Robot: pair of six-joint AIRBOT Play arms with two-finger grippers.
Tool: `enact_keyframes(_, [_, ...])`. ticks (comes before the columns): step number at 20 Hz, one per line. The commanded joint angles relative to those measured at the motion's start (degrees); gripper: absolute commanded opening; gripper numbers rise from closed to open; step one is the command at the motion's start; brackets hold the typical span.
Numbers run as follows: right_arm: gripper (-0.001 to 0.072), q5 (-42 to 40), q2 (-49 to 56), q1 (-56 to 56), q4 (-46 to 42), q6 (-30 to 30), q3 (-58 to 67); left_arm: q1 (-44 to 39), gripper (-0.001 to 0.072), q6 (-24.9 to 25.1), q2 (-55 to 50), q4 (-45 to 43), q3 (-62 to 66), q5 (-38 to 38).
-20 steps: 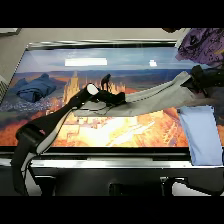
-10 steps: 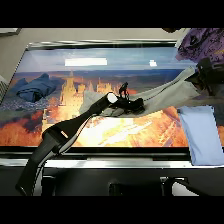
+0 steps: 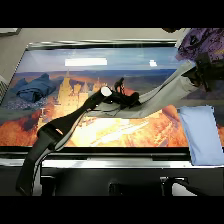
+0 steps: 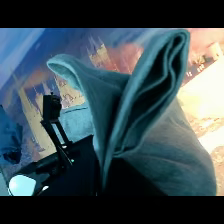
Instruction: Fold the clothes and pants, and hang the long-sleeved shirts on hangers.
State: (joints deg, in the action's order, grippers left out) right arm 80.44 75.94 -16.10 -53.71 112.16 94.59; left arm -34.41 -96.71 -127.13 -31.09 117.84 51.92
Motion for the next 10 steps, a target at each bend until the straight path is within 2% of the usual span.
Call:
enact_keyframes(1, [0.0025,-2.64,0.92,6.12,-0.24,1.79,0.09,6.99,0.0014,0.63,5.60,-6.34,0.07,9.14])
enact_keyframes(10, [0.0025,-15.76,8.76,27.87,-1.68,12.17,0.09,27.89,0.0015,0.61,25.46,-22.12,0.04,25.83])
